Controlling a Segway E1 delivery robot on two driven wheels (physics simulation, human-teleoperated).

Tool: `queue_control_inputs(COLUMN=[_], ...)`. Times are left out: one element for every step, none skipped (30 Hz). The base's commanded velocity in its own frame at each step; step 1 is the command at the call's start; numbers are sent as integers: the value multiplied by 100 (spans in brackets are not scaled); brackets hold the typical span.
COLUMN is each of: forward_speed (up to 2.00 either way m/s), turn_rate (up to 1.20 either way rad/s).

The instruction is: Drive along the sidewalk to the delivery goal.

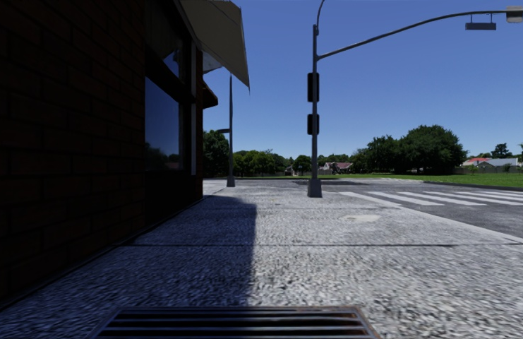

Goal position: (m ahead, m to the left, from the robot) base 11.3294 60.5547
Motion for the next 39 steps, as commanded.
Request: queue_control_inputs(forward_speed=[200,200,200,200,200,200,200,200,200,200,200,200,200,200,200,200,200,200,200,200,200,200,200,200,200,200,200,200,200,200,200,200,200,200,200,200,200,200,200], turn_rate=[0,0,0,0,0,0,0,0,0,0,0,0,0,0,0,0,0,0,0,0,0,0,0,0,0,0,0,0,0,0,0,0,0,0,0,0,0,0,0])
